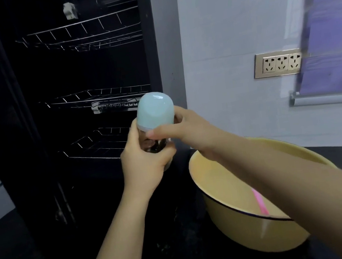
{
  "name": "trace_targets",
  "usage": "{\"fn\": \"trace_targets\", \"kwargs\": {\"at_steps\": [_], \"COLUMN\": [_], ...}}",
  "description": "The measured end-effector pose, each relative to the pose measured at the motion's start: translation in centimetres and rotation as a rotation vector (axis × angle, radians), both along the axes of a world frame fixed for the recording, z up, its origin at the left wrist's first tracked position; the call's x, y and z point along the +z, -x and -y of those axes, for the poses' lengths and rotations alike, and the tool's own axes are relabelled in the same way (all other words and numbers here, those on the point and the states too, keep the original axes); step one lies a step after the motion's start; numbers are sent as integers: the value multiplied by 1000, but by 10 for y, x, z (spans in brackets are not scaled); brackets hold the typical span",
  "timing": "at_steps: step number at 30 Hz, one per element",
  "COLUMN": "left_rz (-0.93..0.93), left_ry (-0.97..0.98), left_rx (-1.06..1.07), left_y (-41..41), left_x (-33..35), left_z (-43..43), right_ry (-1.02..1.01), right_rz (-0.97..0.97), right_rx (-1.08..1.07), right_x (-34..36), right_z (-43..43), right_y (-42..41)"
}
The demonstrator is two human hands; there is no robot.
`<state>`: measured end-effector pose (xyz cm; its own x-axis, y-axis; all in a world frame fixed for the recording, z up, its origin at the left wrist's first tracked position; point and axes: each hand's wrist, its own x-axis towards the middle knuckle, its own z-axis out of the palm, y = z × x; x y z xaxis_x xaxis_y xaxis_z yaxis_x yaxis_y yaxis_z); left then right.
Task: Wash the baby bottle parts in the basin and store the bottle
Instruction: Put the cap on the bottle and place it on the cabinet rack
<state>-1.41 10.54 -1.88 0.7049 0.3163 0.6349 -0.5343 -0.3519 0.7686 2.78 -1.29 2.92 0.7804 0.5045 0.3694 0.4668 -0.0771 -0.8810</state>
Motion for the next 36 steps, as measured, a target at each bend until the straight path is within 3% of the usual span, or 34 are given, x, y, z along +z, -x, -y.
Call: {"fn": "trace_targets", "kwargs": {"at_steps": [5, 9, 15, 18, 24, 28, 31, 33, 36], "left_rz": [3, -38, -134, -152, -86, -81, -116, -154, -207], "left_ry": [-50, -78, 84, 70, -71, -218, -319, -329, -258], "left_rx": [240, 253, -313, -383, -26, 292, 412, 412, 363], "left_y": [-16, -19, -10, -8, -8, -12, -20, -26, -33], "left_x": [-12, -6, 8, 14, 16, 7, 1, -4, -11], "left_z": [4, -3, -11, -10, 3, 11, 9, 4, -4], "right_ry": [-134, -42, 202, 232, -53, -188, -223, -188, -88], "right_rz": [-43, -12, 115, 166, 210, 137, 48, -8, -79], "right_rx": [-122, -163, 132, 151, -134, -414, -565, -566, -359], "right_x": [-15, -8, 40, 48, 20, 0, -10, -12, -11], "right_z": [-15, -22, 16, 18, 3, -23, -42, -47, -37], "right_y": [-1, -9, -14, -11, -1, 6, 5, 1, -2]}}
